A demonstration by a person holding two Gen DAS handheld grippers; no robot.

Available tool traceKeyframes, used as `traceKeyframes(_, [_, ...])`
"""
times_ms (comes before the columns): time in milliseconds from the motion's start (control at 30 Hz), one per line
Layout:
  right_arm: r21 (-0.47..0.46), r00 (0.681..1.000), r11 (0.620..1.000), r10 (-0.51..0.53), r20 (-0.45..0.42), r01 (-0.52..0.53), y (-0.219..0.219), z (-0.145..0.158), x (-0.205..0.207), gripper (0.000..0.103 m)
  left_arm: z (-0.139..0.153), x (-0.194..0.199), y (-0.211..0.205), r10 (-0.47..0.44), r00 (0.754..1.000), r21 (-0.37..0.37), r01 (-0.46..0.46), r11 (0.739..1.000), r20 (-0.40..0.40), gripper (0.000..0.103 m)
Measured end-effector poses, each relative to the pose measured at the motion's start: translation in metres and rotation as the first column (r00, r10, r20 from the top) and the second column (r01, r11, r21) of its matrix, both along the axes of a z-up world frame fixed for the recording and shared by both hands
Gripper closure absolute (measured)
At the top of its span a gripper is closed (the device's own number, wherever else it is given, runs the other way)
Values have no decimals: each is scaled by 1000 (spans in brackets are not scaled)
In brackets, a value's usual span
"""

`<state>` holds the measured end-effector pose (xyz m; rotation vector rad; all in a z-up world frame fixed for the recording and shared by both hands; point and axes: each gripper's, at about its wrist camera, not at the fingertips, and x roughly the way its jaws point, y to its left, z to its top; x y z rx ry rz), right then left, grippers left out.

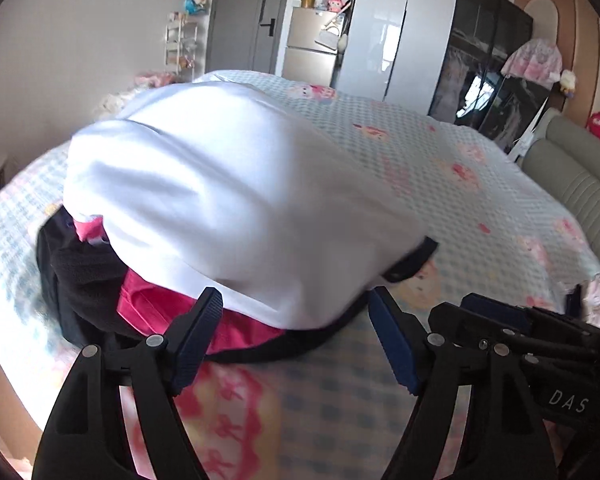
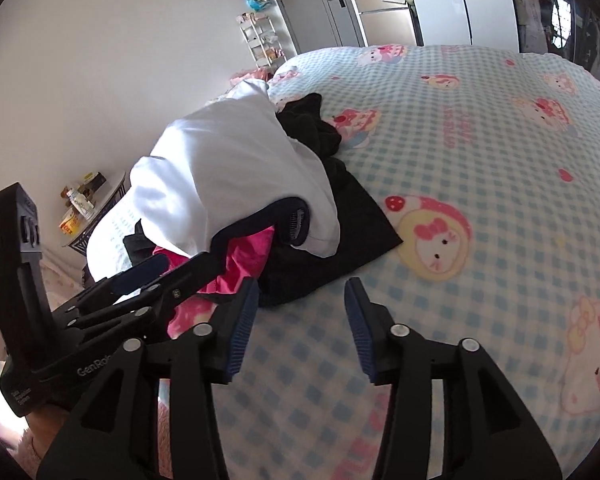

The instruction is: Fold clothes

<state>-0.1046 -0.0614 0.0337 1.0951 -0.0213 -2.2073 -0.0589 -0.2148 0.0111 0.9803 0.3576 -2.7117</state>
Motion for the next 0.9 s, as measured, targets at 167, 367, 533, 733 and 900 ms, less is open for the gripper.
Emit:
traceKeyframes(167, [43, 997, 998, -47, 58, 44, -34, -32, -41, 47, -10, -12, -32, 92, 996, -26, -92, 995, 3, 41])
traceKeyframes(367, [-19, 998, 999, -31, 56, 32, -68, -39, -63, 26, -9, -2, -55, 137, 990, 33, -136, 990, -40, 42])
traceKeyframes(533, [-65, 999, 997, -39, 14, 40, -74, -33, -66, 96, -17, -14, -24, 28, 999, -124, -25, 992, 23, 90])
traceKeyframes(733, [-77, 972, 991, -126, -200, 113, -30, 23, -38, 98, 45, -5, 4, -55, 991, -145, 37, 989, -119, 95])
traceKeyframes(900, [-135, 912, 972, -230, -341, 194, 34, 89, -3, 98, 93, 14, 67, -245, 946, -174, 210, 962, -211, 95])
